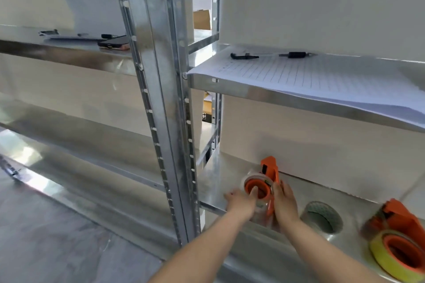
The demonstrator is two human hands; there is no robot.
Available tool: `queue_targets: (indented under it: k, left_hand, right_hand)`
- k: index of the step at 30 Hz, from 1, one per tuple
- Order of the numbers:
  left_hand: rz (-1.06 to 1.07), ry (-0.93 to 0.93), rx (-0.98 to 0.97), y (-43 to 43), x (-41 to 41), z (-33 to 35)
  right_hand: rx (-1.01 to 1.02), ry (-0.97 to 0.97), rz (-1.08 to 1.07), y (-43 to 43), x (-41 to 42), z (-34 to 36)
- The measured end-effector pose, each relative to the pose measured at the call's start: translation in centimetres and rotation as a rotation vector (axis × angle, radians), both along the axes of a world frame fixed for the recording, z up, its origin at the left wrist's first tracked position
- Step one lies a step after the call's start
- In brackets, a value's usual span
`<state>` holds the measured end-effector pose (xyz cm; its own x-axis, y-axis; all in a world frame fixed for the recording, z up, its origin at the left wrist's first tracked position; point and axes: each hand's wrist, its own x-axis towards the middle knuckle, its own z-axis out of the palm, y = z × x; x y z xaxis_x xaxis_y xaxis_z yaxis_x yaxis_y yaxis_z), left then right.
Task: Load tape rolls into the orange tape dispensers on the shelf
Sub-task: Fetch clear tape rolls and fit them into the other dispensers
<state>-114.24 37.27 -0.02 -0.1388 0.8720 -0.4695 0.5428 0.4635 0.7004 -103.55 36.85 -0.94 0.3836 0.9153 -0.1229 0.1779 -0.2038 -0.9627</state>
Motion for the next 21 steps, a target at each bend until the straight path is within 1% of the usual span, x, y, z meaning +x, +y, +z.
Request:
queue_targets:
  k: [1,2,4,5,6,8,11,14,17,19,21]
  left_hand:
    - [-0.018,0.089,0.096,0.0,0.2,0.5]
    - [-0.026,0.138,0.206,-0.1,0.5,1.0]
    - [-0.11,0.147,0.416,-0.3,1.5,2.3]
    - [-0.198,0.136,0.461,-0.3,2.2,2.8]
    - [-0.289,0.113,0.465,-0.3,3.1,3.0]
    - [-0.453,0.055,0.437,-0.6,4.8,3.5]
    - [-0.567,-0.065,0.39,-1.3,7.0,3.4]
    - [-0.655,-0.077,0.301,-2.1,9.0,2.3]
    - [-0.689,-0.04,0.199,-2.6,10.4,0.9]
    - [-0.65,-0.047,0.164,-2.7,10.8,0.2]
    - [-0.588,-0.064,0.18,-2.6,11.0,-0.3]
  right_hand:
    - [0.051,-0.075,0.049,-0.3,0.5,0.8]
    - [0.099,-0.154,0.083,-0.7,1.1,1.5]
    - [0.163,-0.332,0.099,-1.4,2.8,2.4]
    - [0.172,-0.409,0.09,-1.7,4.0,2.4]
    - [0.164,-0.455,0.076,-2.0,5.3,2.4]
    - [0.103,-0.461,0.027,-2.9,7.9,2.4]
    - [0.027,-0.386,-0.038,-4.7,11.2,2.2]
    - [-0.042,-0.347,-0.036,-6.5,12.8,0.9]
    - [-0.113,-0.222,-0.035,-7.5,12.9,-0.2]
    - [-0.142,-0.232,-0.01,-7.9,12.8,-0.8]
    - [-0.135,-0.298,0.043,-8.3,12.7,-1.1]
